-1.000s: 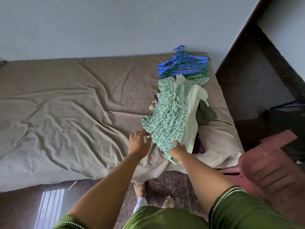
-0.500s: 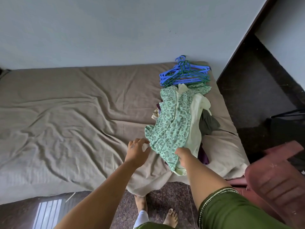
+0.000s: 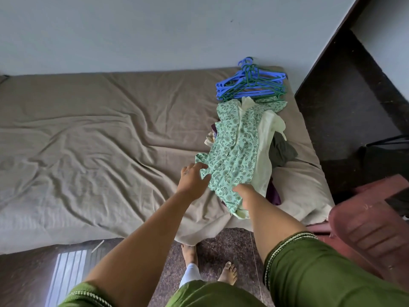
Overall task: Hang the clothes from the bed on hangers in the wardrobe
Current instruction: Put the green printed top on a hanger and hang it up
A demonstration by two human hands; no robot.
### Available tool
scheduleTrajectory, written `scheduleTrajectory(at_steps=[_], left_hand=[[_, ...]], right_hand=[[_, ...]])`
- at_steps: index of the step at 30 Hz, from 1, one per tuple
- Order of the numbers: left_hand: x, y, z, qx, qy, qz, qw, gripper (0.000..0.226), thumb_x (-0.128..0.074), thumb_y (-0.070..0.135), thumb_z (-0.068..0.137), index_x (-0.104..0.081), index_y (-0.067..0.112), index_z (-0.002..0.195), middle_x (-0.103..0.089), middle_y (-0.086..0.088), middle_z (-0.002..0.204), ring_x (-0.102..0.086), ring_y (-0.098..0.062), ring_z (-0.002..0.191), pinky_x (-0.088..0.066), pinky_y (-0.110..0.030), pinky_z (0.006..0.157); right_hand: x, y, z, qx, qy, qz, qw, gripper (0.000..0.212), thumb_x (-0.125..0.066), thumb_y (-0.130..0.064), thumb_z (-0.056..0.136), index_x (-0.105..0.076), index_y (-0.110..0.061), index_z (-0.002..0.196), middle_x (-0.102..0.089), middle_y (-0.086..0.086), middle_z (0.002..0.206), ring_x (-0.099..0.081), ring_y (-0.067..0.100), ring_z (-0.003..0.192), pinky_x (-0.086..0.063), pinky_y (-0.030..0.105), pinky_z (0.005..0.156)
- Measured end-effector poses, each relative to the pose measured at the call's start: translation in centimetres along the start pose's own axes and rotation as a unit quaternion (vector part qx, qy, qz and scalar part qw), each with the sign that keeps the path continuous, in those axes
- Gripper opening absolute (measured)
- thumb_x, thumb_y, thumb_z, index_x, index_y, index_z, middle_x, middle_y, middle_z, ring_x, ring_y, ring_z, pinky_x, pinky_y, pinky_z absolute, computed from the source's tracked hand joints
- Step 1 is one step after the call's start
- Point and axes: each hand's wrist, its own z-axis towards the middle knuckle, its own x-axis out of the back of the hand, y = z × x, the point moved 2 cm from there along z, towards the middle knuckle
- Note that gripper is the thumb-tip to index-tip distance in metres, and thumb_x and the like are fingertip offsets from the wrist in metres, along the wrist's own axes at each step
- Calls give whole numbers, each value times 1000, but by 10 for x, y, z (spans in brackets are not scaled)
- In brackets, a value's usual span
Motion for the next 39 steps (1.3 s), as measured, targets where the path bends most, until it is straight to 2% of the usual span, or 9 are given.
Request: scheduleTrajectory(at_steps=[5, 9, 13, 20, 23, 26, 29, 34, 39], left_hand=[[-7, -1, -7, 10, -14, 4, 1000, 36, -57, 30, 93, -56, 19, 128, -51, -7, 136, -40, -30, 126, -28, -32, 104], [-5, 2, -12, 22, -22, 5, 1000, 38, -57, 31, 93, -54, 18, 128, -51, -8, 136, -40, -30, 126, -28, -33, 105], [-14, 3, -9, 17, -20, 3, 1000, 40, -57, 30, 94, -53, 18, 131, -50, -7, 137, -38, -30, 128, -27, -34, 106], [-32, -2, -5, 25, -32, 1, 999, 42, -59, 32, 93, -52, 18, 132, -49, -7, 138, -36, -30, 130, -26, -34, 107], [-33, 3, -6, 38, -51, 3, 998, 53, -65, 34, 88, -48, 17, 135, -49, -7, 138, -36, -28, 131, -27, -33, 107], [-28, 17, -7, 50, -70, 34, 996, 77, -70, 49, 80, -36, 18, 142, -42, -8, 141, -33, -29, 135, -28, -38, 110], [0, 42, -6, 66, -6, 1, 998, 85, -66, 60, 79, -33, 14, 143, -38, -11, 143, -33, -31, 135, -28, -42, 111], [63, 75, 4, 93, 117, -105, 983, 60, -60, 54, 86, -51, 19, 134, -52, -13, 132, -46, -33, 125, -37, -43, 107], [132, 109, -2, 76, 186, -234, 951, 23, -58, 31, 91, -67, 12, 100, -66, -5, 81, -62, -24, 76, -52, -35, 72]], right_hand=[[-11, -8, -14, 26, -8, 71, 997, 43, -51, -9, 97, -43, 3, 137, -42, 18, 146, -42, 29, 133, -36, 36, 109], [-1, -24, -21, 66, 27, 60, 996, 48, -52, -5, 94, -45, -7, 141, -62, 4, 109, -60, 23, 112, -45, 25, 89], [15, -11, -1, 33, 26, -12, 999, 37, -51, -10, 96, -48, -3, 133, -57, 11, 127, -56, 22, 114, -45, 32, 97], [4, 4, 5, 11, -12, 47, 999, 12, -52, -5, 93, -55, -1, 103, -44, 8, 79, -44, 20, 80, -38, 30, 67], [3, -18, -23, 52, -37, 137, 989, 13, -67, -7, 88, -59, 0, 96, -57, 9, 74, -51, 16, 63, -47, 26, 60], [0, -61, -67, 128, -164, 229, 951, 6, -64, 3, 87, -61, -1, 85, -66, 14, 87, -63, 20, 73, -56, 28, 67], [8, -112, -114, 238, -195, 164, 937, 8, -65, 2, 87, -62, -5, 89, -65, 5, 84, -63, 15, 79, -54, 25, 63], [32, -182, -199, 398, -185, 93, 894, 17, -61, 6, 88, -64, -10, 85, -63, -1, 83, -59, 5, 77, -50, 19, 69], [62, -230, -254, 483, -180, 177, 838, 26, -57, 15, 85, -67, -1, 102, -65, 1, 89, -61, 8, 79, -52, 20, 72]])
